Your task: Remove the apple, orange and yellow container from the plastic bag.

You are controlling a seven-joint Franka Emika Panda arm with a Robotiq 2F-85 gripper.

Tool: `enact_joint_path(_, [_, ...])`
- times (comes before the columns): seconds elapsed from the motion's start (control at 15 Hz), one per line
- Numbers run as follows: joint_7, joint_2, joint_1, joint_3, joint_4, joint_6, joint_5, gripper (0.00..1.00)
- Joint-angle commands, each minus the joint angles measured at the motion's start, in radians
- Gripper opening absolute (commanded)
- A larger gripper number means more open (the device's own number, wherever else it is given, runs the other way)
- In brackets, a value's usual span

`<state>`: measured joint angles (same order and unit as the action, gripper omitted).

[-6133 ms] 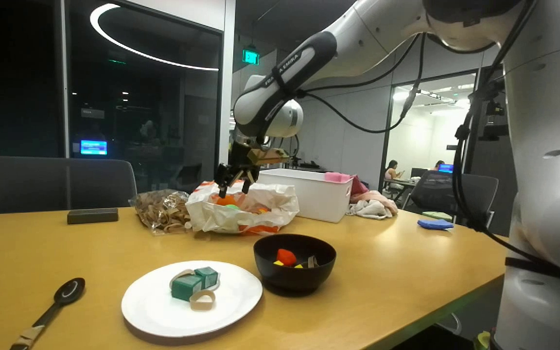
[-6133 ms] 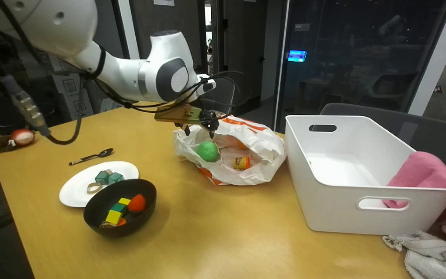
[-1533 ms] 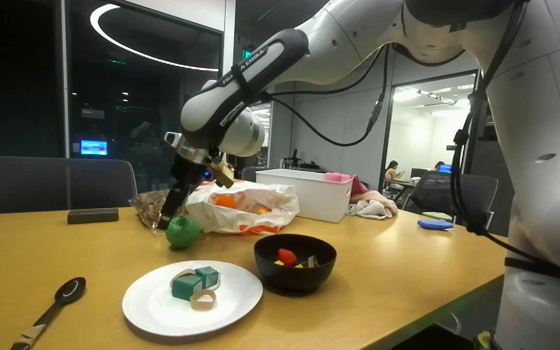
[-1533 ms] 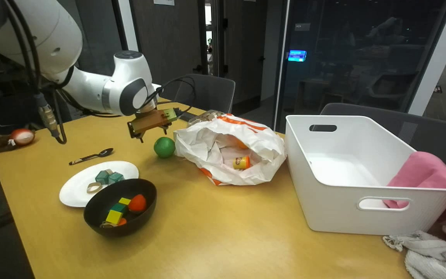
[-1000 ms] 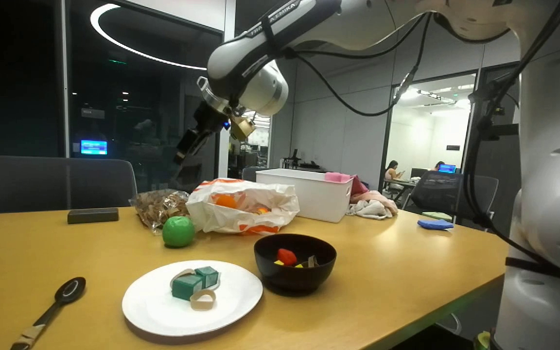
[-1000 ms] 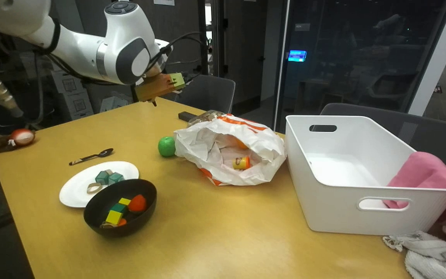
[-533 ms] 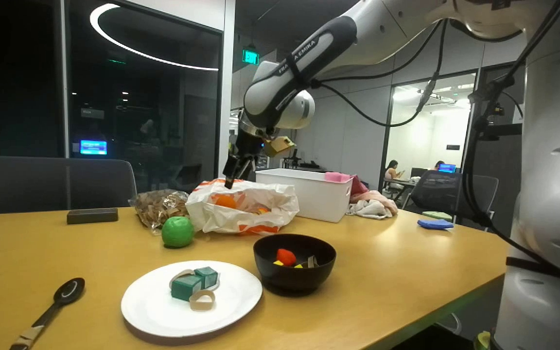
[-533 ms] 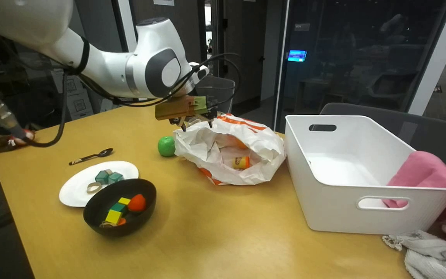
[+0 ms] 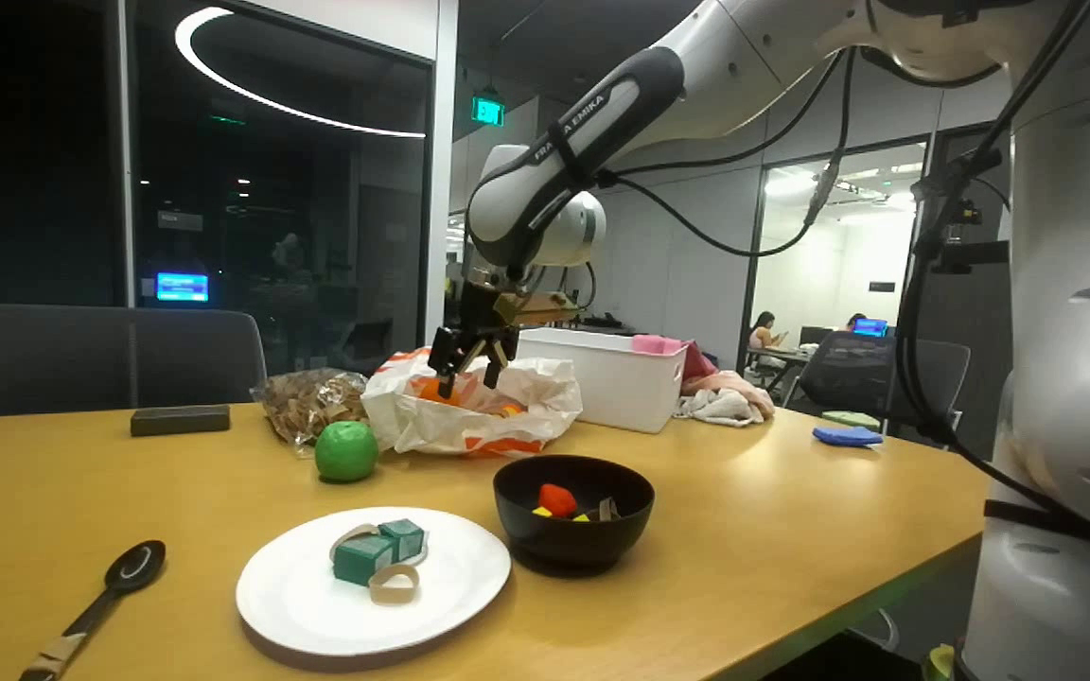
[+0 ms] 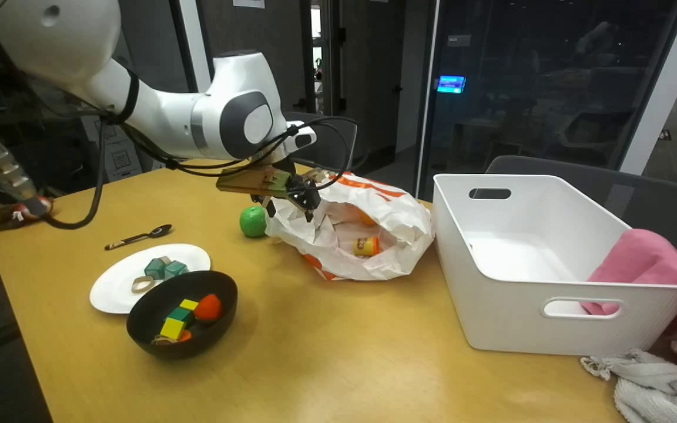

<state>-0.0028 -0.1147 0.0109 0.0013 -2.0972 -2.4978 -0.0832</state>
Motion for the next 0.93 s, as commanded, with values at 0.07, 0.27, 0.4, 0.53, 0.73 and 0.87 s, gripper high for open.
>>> enact_joint_path(0.07, [0.019, -0.016, -0.009, 0.001, 0.029, 0.000, 0.035, 1.00])
enact_joint_path(0.27, [0.029, -0.019, -0.012, 0.000, 0.022, -0.005, 0.030, 1.00])
enact_joint_path(0.4, [0.035, -0.046, -0.011, -0.003, 0.022, -0.049, 0.029, 1.00])
enact_joint_path(0.53, [0.035, -0.073, -0.011, -0.006, 0.036, -0.092, 0.026, 1.00])
enact_joint_path(0.73, [-0.002, -0.113, -0.004, 0.004, 0.054, -0.214, 0.055, 1.00])
enact_joint_path(0.87, [-0.009, -0.118, 0.003, 0.018, 0.063, -0.285, 0.102, 1.00])
